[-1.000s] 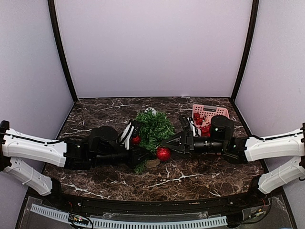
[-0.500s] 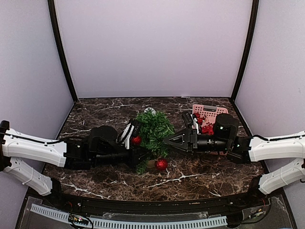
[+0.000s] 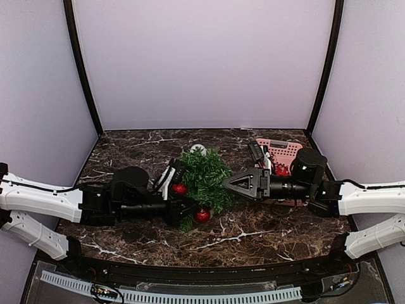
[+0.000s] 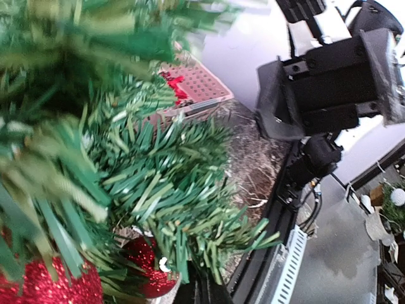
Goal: Decorate the small christmas tree
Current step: Move the Christmas tree to the center of the board.
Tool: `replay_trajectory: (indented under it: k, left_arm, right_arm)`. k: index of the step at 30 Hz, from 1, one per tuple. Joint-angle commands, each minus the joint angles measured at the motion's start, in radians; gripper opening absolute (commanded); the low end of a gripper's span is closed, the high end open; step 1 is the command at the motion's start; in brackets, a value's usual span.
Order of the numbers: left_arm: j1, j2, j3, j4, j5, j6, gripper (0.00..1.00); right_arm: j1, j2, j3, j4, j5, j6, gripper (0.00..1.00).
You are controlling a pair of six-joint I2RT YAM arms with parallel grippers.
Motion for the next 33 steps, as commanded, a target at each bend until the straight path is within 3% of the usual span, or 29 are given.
replay_trajectory:
  k: [1, 10, 22, 33]
  left_arm:
    - [0.003, -0.091, -0.019, -0.035, 0.092, 0.066, 0.0]
    - [0.003, -0.209, -0.013, -0.135, 0.194, 0.088, 0.0]
    - [0.003, -0.213, -0.012, -0.205, 0.246, 0.098, 0.0]
    - [0.003, -0.229, -0.054, -0.258, 0.229, 0.098, 0.0]
  right_arm:
    - [0.011, -0.042, 0.002, 0.012, 0.008, -0.082, 0.69]
    - [0.01, -0.069, 0.022, 0.022, -0.006, -0.13, 0.7]
    - [0.01, -0.055, 0.004, 0.044, -0.011, -0.122, 0.69]
    - [0.104, -0.026, 0.066, -0.183, 0.086, -0.271, 0.69]
